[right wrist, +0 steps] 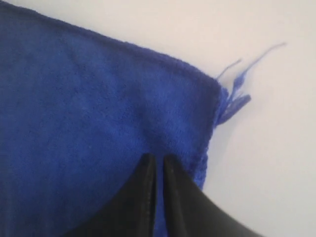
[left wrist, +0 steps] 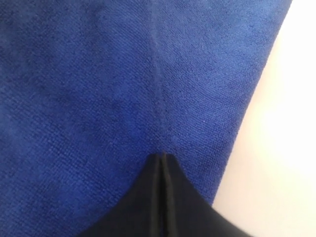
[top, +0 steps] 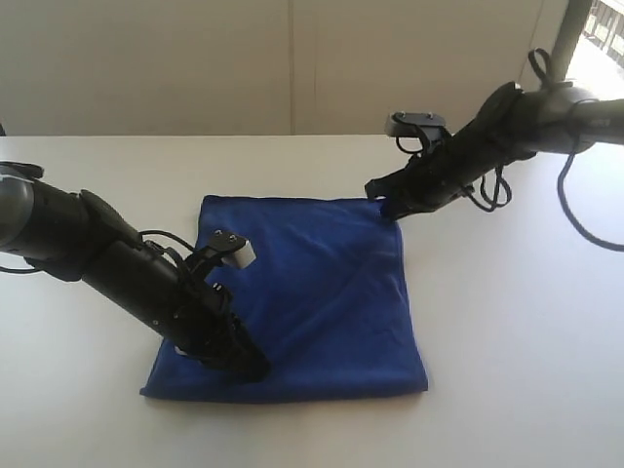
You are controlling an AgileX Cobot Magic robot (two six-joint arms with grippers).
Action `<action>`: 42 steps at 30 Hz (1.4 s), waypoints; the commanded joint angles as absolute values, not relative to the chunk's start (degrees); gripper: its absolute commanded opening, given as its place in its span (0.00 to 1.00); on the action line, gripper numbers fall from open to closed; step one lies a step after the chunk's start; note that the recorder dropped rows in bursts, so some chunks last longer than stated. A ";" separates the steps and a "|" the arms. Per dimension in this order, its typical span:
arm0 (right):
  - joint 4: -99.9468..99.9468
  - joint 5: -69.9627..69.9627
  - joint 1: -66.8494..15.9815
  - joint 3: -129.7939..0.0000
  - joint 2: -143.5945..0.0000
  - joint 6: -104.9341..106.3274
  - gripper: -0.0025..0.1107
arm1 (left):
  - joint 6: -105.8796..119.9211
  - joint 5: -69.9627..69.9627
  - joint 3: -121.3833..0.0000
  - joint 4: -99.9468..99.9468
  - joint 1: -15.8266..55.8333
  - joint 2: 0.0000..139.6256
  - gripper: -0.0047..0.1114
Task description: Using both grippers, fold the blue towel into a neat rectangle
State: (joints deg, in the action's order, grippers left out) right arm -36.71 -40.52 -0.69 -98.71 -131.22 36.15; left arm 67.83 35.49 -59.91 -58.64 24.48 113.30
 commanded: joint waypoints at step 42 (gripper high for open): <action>-23.31 -39.33 -19.12 -52.89 -106.20 29.34 0.02 | 71.82 16.83 -63.01 -50.18 18.68 112.61 0.04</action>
State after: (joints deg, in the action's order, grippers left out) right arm -25.17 -37.74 -18.96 -54.72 -105.96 29.71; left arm 72.60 14.35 -63.38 -50.90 20.01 111.91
